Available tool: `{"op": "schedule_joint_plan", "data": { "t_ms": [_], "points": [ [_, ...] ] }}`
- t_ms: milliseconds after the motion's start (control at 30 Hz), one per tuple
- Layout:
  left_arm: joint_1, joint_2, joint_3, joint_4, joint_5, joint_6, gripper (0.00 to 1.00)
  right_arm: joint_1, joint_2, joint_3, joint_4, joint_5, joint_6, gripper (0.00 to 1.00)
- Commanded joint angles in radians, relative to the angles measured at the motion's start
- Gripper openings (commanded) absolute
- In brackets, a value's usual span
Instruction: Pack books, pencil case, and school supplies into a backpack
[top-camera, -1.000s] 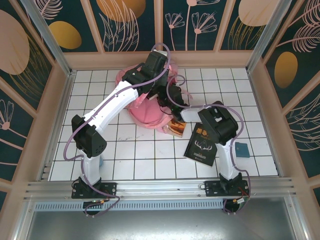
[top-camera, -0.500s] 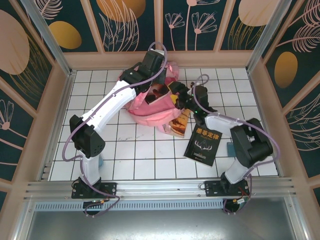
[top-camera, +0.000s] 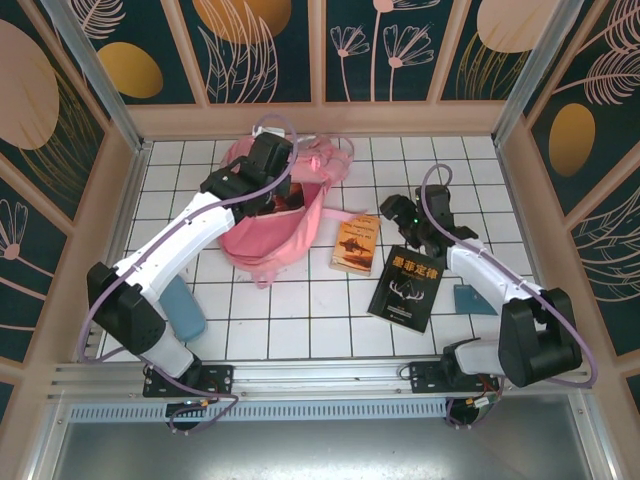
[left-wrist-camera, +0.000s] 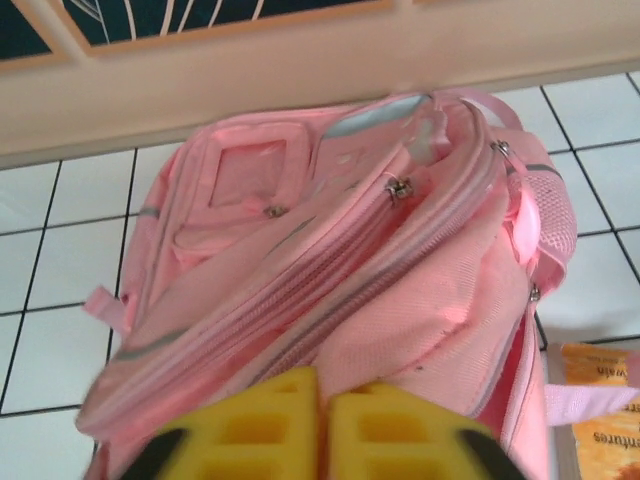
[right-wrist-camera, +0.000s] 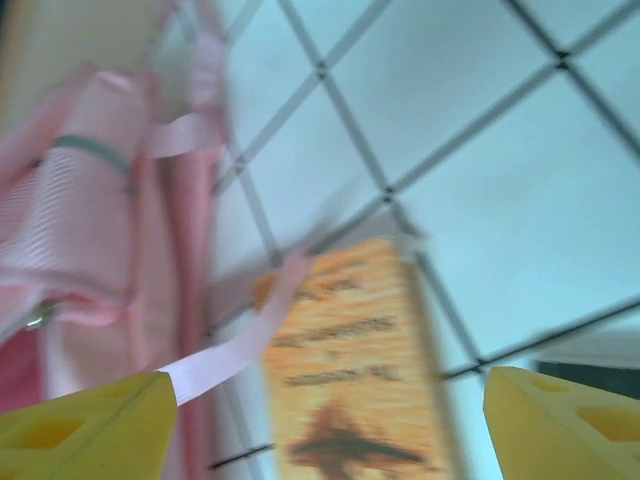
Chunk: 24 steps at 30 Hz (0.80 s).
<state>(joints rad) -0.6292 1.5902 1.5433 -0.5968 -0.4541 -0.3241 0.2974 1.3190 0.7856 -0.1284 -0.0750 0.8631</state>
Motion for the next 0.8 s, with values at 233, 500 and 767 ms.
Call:
{"op": "schedule_joint_plan", "data": {
  "t_ms": [233, 500, 767],
  "points": [
    [-0.046, 0.068, 0.004, 0.065, 0.318, -0.152, 0.66, -0.108, -0.075, -0.029, -0.388, 0.172, -0.171, 0.83],
    [-0.106, 0.135, 0.014, 0.075, 0.31, -0.256, 0.71, -0.129, -0.136, -0.117, -0.484, 0.166, -0.166, 0.84],
    [-0.19, 0.189, -0.045, 0.206, 0.516, -0.324, 0.68, -0.184, -0.126, -0.18, -0.45, 0.095, -0.167, 0.8]
  ]
}}
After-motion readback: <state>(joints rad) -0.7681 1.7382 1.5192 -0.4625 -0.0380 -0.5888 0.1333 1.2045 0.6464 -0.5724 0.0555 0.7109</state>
